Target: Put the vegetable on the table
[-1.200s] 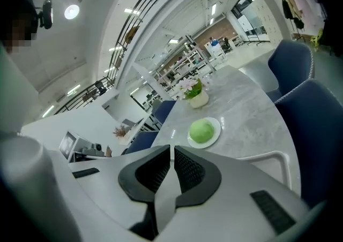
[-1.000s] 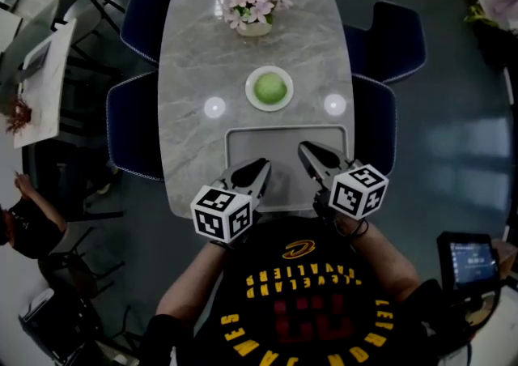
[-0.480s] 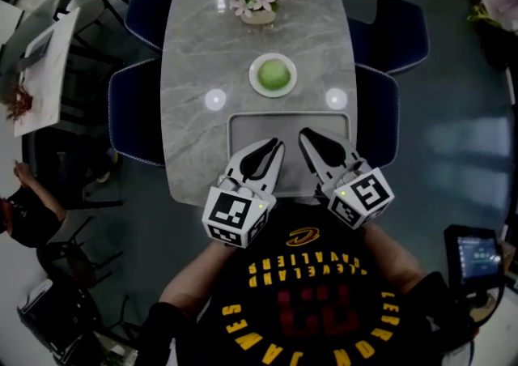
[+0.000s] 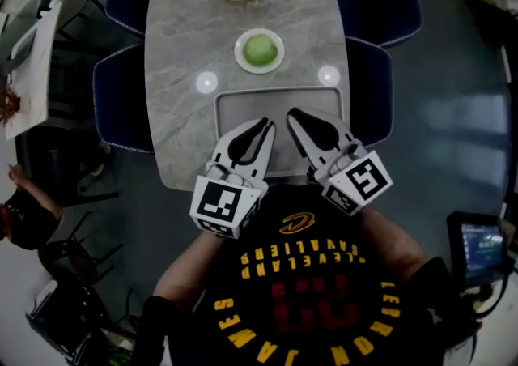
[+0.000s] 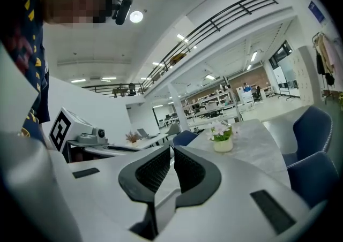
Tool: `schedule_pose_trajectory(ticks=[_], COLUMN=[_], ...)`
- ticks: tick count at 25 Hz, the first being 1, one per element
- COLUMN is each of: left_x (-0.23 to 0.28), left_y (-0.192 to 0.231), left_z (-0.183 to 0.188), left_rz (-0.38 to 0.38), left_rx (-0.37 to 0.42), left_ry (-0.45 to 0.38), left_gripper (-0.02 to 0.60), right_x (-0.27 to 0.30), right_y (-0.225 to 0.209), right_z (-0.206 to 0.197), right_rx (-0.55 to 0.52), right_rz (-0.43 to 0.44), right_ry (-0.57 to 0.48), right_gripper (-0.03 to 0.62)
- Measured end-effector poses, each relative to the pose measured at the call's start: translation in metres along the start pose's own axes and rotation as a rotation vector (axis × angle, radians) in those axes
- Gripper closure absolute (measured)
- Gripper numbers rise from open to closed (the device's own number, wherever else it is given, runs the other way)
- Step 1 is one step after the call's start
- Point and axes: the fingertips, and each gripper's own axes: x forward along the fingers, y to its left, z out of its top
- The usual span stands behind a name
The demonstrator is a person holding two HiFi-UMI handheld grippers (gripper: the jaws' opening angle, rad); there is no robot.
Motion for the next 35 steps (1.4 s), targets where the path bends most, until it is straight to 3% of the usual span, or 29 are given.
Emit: schedule_pose_trajectory(ticks=[8,18,27,30,35], left_x=[0.000,-0.006,0.004,0.009,0.014], left_y=[-0.001,-0.002,-0.022,-0.024,-0.023], left_z=[-0.002,-0.001,-0.009,-0.012,-0.015], left_rz=[-0.011,0.012,-0.014,-0.011,-0.030], left_rx=[0.001,0.008,0.026,0.075,0.048], left_ry=[-0.006,-0.004,0.040,0.043,0.036], left_gripper=[0.543,0.543,0.543,0.543,0.543], right_x=[0.000,0.007,-0.013,-0.017,-0.021], right_y=[0.003,0.006,0.001,-0.005,-0.010], right_z=[-0.001,-0.017,-0.008,0.001,-0.014], right_rx=[-0.032,-0.076,-0.027,-0.018,-0.026], right_rz=[0.006,0.016,-0.008,0.006,-0.019], right_ry=[-0.023,0.052,-0.011,-0.058,0.025], right_gripper=[0.563,0.563,0.563,0.563,0.563])
